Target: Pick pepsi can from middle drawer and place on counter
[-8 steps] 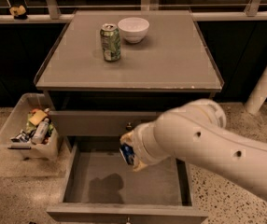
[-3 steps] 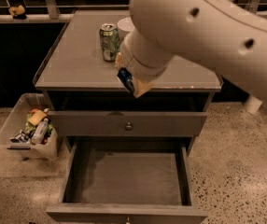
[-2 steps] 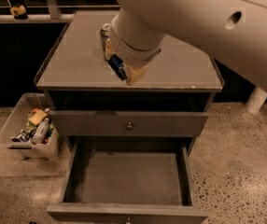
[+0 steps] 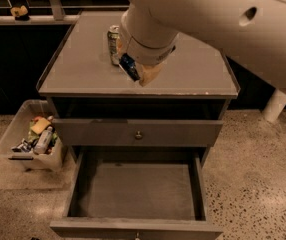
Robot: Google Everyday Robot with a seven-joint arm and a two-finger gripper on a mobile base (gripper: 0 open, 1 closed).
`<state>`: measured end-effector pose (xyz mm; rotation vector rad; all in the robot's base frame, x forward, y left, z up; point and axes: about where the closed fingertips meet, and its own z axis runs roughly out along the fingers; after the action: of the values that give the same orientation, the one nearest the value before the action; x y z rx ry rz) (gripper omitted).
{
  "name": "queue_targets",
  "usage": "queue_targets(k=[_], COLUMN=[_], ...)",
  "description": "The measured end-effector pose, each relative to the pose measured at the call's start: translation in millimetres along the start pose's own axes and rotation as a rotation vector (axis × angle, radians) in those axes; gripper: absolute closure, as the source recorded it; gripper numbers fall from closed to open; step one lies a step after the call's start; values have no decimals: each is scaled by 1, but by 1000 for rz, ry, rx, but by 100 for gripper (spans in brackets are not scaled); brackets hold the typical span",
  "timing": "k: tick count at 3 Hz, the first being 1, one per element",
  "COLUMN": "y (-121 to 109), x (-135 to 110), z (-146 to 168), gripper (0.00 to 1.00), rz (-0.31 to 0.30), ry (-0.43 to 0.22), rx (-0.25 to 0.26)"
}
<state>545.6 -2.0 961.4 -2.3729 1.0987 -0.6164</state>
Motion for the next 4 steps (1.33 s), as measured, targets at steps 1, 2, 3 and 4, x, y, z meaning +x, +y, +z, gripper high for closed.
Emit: queue_targets(k=[1,2,3,4], y=[0,3,-8,-8], x=[44,105,133,133], z=[22,72,68,68], gripper=[100,100,100,100], rz=[-2,-64,-104,-104], ry=[-29,-78,-60,-60], rx=[-39,-115,-82,-82])
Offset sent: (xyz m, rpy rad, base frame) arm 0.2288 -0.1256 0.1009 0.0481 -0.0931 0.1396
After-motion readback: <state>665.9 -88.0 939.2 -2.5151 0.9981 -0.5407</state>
